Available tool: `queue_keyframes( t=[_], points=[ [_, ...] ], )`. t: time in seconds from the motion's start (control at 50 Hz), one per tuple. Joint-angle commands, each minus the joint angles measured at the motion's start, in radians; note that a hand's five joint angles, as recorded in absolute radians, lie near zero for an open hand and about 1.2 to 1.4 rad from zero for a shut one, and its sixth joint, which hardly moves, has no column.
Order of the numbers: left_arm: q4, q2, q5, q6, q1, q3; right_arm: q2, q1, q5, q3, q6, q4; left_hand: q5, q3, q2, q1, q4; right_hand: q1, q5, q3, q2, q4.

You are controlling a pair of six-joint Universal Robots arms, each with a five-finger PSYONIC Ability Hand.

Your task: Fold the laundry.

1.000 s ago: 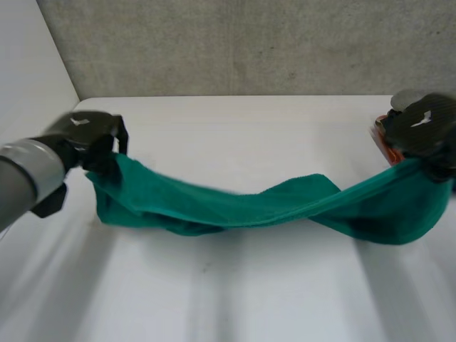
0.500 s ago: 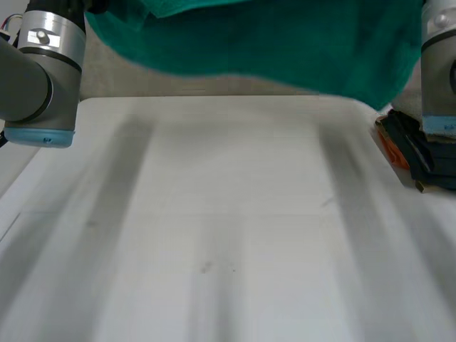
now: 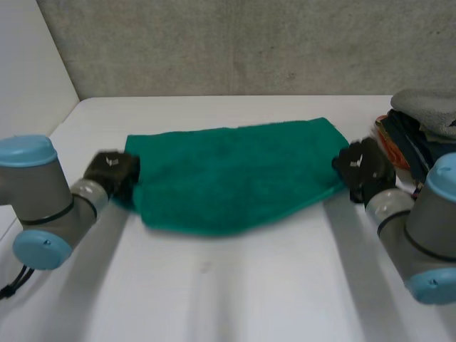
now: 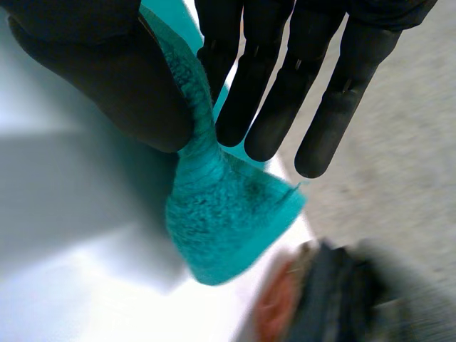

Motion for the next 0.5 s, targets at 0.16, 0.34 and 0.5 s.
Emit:
queue_keyframes(
  t=[0.16,0.34,0.5],
  points=[
    [-0.061,0.102,0.004,0.107,0.003,-0.042,0.004,0.001,-0.020,0.054,0.022,0.011,-0.620,-0.619,-0.620,-0.604,-0.620,0.260,0.231,0.202,0.215,0.196],
    [-0.018,0.328,0.004,0.106,-0.009,-0.290,0.004,0.003,-0.023,0.058,0.023,0.010,-0.491,-0.490,-0.491,-0.475,-0.491,0.260,0.231,0.202,0.215,0.196],
    [-0.032,0.374,0.001,0.107,-0.047,-0.404,0.004,0.003,-0.023,0.058,0.023,0.010,-0.262,-0.261,-0.262,-0.246,-0.262,0.260,0.231,0.202,0.215,0.196]
  ],
)
